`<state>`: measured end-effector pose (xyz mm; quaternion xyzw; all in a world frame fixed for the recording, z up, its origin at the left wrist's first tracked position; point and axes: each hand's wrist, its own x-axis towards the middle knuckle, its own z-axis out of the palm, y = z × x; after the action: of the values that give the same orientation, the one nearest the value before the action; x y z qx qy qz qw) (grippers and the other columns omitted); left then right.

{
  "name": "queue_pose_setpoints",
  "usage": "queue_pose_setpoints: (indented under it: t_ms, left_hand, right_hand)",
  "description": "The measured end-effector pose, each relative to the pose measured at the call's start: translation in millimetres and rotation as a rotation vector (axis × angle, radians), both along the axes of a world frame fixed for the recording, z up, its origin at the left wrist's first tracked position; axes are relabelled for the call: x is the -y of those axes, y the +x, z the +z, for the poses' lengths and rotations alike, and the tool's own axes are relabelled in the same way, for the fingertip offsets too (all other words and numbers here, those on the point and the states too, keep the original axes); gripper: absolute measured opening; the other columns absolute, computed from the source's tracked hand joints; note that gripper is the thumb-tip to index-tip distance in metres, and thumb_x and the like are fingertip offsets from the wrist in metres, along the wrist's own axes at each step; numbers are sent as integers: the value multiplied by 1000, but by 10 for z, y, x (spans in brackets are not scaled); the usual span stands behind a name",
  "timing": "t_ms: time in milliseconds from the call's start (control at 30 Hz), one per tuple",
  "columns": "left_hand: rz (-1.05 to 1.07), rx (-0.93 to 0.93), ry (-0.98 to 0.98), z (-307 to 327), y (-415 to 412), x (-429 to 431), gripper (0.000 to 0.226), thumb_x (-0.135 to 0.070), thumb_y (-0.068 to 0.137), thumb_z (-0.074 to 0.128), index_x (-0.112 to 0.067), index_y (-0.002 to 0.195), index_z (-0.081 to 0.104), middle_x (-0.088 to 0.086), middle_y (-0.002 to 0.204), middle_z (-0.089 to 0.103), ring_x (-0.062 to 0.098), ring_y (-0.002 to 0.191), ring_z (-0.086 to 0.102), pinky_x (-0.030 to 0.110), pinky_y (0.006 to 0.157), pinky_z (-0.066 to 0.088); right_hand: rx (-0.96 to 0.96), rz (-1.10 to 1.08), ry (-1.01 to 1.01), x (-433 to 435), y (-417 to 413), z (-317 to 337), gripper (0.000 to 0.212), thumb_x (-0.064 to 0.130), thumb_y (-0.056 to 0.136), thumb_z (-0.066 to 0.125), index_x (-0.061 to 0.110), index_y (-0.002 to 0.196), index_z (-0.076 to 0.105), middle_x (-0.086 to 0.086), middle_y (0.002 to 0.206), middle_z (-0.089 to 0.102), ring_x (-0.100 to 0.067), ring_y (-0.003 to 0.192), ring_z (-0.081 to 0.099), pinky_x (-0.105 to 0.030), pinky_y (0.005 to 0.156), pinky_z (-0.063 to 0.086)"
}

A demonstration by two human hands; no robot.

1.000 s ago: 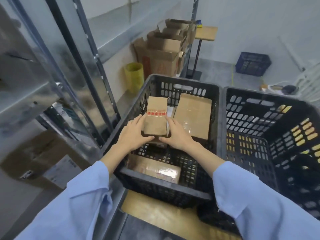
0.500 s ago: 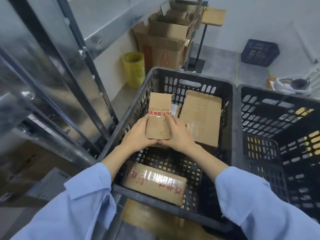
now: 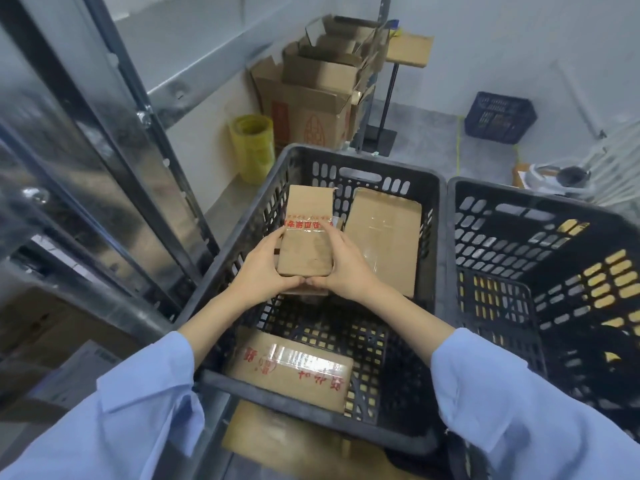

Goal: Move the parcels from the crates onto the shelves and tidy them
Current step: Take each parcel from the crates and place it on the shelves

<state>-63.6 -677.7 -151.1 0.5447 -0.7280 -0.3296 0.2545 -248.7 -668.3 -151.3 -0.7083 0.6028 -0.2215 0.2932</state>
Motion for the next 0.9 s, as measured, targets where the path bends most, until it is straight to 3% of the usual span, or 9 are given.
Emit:
queue_pose_setpoints:
  t_ms: [267,400,533,700,767,833,900]
  left_hand:
    - [7,-105,-111,506,-164,-228,94,-21,69,86,-22,147,33,-17,131,43,-2,119,41,-1,86,30]
    - [27,-119,-138,704,-194,-473,98,-21,68,88,-28,146,29,-25,131,38,-13,117,38,2,93,27]
    - [81,-83,-149,855,-253,-815,109,-18,67,89,-20,152,22,-13,139,32,2,128,31,24,107,28]
    - [125,-121,-148,1004,-392,-1280,109,-37,61,89,-35,147,21,-9,141,32,10,128,38,40,111,38]
    - [160,-138,-151,1090,-463,-1457,108,-37,62,89,-37,145,19,-7,140,30,12,125,40,38,110,39]
    - [187,-145,-162,1174,-548,-1635,105,-26,68,89,-36,145,19,-7,135,29,10,121,40,31,108,37]
    - [232,-151,-170,1241,-634,-1812,102,-21,71,86,-29,150,22,-7,132,28,9,119,39,26,104,37]
  right_hand:
    - [141,4,-74,-142,-203,441,121,33,62,91,25,155,15,0,158,29,-17,144,29,-43,118,30]
    - [291,9,-39,-336,-278,696,120,29,62,92,21,155,16,0,155,33,-16,140,33,-39,116,33]
    - [457,-5,-16,-597,-351,904,96,9,75,84,17,151,25,-3,143,44,-18,127,47,-28,101,43]
    - [451,-2,-45,-887,-434,1042,95,7,81,78,15,155,19,-5,146,41,-10,117,47,-7,73,45]
    - [441,3,-68,-1011,-472,1100,94,6,82,76,15,156,18,-3,148,38,-8,117,46,-10,80,48]
    - [441,18,-93,-1150,-515,1159,93,5,82,76,16,155,20,-4,149,36,-9,120,46,-28,97,50]
    - [435,48,-120,-1295,-563,1208,92,5,81,76,18,154,22,-4,149,35,-11,120,47,-36,102,49]
